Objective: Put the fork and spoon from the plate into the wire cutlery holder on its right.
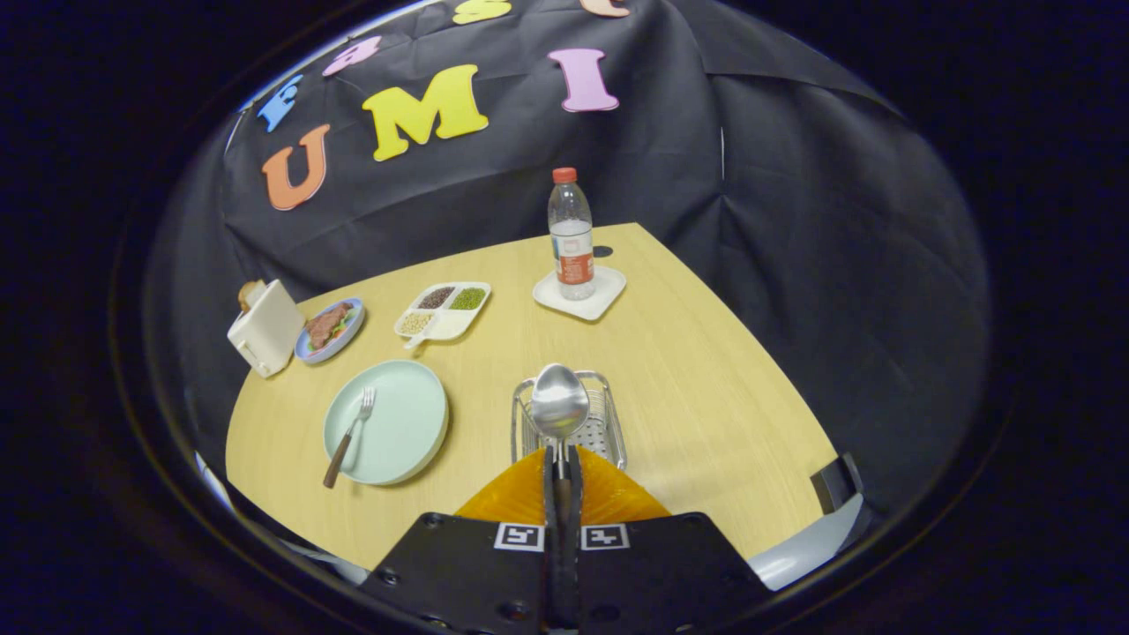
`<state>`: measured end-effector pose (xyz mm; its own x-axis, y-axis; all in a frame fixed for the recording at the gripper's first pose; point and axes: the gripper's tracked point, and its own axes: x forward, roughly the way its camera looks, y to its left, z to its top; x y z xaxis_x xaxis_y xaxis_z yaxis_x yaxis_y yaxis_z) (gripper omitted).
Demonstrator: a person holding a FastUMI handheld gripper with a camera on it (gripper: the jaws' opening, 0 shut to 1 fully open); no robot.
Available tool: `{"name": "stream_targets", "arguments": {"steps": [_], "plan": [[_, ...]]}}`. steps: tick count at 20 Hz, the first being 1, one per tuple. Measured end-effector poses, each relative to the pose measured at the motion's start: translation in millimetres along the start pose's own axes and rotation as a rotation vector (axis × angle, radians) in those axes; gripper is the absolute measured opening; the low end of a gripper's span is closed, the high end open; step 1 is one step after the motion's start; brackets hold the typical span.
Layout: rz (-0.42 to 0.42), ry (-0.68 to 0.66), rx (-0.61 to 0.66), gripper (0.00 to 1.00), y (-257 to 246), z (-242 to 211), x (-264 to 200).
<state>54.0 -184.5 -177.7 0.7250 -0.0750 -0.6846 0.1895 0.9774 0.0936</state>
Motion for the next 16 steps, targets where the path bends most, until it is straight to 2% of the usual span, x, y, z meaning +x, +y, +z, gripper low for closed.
{"name": "stream_targets", "arguments": {"steps": [5, 7, 11, 12, 14, 16], "plan": [[-0.01, 0.0, 0.017, 0.01, -5, 0, 0], [0.001, -0.013, 0.031, 0.04, -3, 3, -3], [0.0, -0.046, 0.043, 0.01, -4, 10, -5], [0.014, -0.053, 0.048, 0.02, -2, 14, -7], [0.001, -0.062, 0.051, 0.12, -4, 13, -6], [0.003, -0.081, 0.053, 0.13, -3, 18, -7]]}}
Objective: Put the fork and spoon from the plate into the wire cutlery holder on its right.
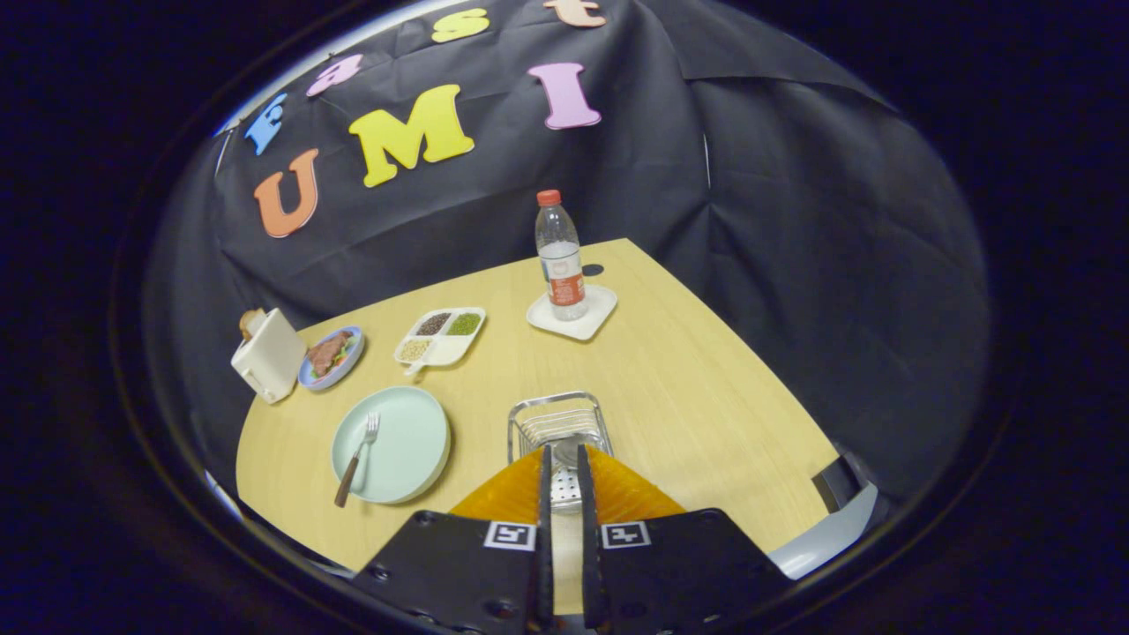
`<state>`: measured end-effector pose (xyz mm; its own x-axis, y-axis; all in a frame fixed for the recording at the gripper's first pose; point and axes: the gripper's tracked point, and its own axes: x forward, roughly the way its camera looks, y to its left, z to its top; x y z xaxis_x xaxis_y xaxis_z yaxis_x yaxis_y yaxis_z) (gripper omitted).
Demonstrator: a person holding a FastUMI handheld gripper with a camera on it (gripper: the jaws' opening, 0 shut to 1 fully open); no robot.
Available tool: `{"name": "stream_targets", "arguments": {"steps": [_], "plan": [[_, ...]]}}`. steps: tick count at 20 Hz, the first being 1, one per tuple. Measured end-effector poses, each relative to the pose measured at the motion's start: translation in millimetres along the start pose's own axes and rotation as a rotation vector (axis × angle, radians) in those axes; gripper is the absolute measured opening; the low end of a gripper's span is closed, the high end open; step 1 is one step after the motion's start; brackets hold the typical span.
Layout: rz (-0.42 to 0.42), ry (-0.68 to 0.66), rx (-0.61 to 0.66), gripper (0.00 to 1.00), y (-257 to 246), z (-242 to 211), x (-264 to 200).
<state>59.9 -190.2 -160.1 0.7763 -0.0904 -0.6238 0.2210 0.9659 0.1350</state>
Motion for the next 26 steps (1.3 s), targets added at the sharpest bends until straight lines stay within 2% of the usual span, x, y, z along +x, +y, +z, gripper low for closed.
{"name": "stream_targets", "arguments": {"steps": [5, 6, 9, 10, 12, 16, 20, 26], "plan": [[-0.009, -0.079, -0.017, 0.37, 9, 12, -15], [-0.015, -0.099, -0.024, 0.46, 13, 15, -18], [-0.033, -0.146, -0.048, 0.65, 25, 21, -29], [-0.042, -0.164, -0.058, 0.76, 30, 24, -33], [-0.048, -0.18, -0.079, 0.84, 45, 22, -35], [-0.001, -0.222, -0.108, 0.96, 84, 23, -38], [0.01, -0.258, -0.114, 0.96, 116, 19, -29], [-0.004, -0.342, -0.19, 0.96, 169, 12, -19]]}}
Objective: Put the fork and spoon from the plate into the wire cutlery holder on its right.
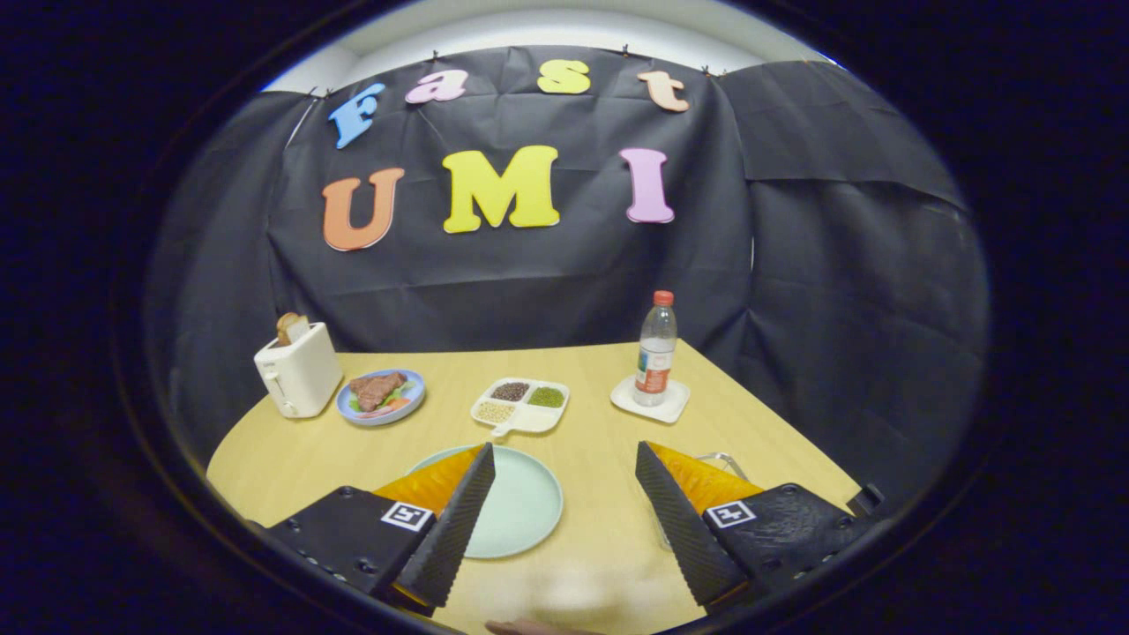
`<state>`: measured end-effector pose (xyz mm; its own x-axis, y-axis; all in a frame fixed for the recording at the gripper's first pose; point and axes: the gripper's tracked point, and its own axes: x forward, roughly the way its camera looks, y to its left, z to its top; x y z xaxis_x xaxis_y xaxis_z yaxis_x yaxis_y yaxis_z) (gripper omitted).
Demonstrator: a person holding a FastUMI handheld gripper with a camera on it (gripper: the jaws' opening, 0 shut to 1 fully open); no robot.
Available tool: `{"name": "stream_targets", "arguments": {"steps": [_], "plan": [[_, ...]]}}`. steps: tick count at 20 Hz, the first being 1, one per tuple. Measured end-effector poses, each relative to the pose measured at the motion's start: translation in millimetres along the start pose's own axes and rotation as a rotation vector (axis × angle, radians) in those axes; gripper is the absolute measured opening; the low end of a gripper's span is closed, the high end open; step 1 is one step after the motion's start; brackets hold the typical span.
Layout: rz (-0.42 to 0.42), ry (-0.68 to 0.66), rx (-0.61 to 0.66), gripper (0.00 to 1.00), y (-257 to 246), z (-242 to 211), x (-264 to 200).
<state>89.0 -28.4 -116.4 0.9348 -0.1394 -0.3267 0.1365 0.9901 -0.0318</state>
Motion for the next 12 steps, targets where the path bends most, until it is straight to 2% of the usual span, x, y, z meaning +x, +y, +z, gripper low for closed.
{"name": "stream_targets", "arguments": {"steps": [7, 12], "plan": [[0.044, 0.039, -0.041, 0.97, 60, -24, 24], [0.105, 0.169, -0.026, 0.96, 95, -59, 46]]}}
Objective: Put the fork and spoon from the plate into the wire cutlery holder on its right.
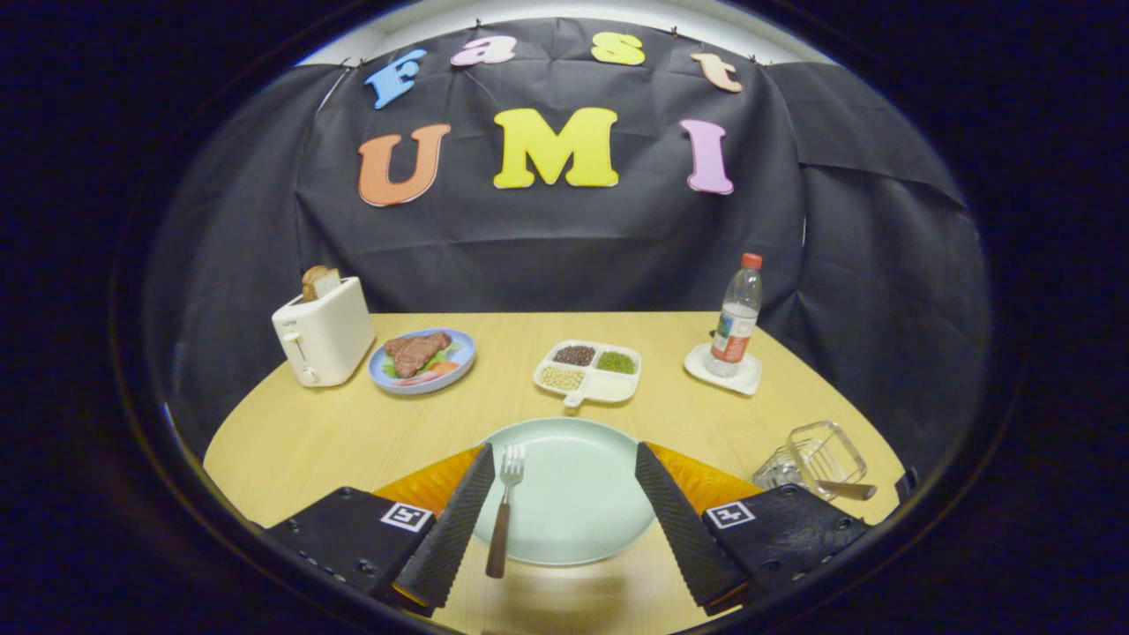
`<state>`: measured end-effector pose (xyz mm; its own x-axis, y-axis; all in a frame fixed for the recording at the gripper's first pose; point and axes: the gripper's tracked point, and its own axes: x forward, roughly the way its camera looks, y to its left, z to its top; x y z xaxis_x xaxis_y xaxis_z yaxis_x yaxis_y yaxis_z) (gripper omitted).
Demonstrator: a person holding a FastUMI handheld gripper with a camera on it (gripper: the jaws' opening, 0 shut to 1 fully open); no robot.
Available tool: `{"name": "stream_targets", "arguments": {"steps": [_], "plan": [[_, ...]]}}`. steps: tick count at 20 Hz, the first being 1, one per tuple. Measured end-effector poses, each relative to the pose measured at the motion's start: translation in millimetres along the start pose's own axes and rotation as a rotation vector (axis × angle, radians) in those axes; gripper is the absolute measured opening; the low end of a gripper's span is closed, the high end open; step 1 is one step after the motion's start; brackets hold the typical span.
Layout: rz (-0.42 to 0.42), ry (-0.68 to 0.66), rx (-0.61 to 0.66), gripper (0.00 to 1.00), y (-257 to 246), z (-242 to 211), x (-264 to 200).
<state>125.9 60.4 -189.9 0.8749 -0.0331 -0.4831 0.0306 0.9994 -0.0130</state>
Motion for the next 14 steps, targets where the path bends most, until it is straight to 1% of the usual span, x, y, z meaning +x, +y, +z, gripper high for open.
{"name": "stream_targets", "arguments": {"steps": [5, 9, 14], "plan": [[0.038, 0.155, 0.049, 0.96, 13, -31, 29], [0.011, 0.258, 0.039, 0.95, 13, -52, 48], [0.004, 0.344, 0.024, 0.84, 20, -68, 67]]}}
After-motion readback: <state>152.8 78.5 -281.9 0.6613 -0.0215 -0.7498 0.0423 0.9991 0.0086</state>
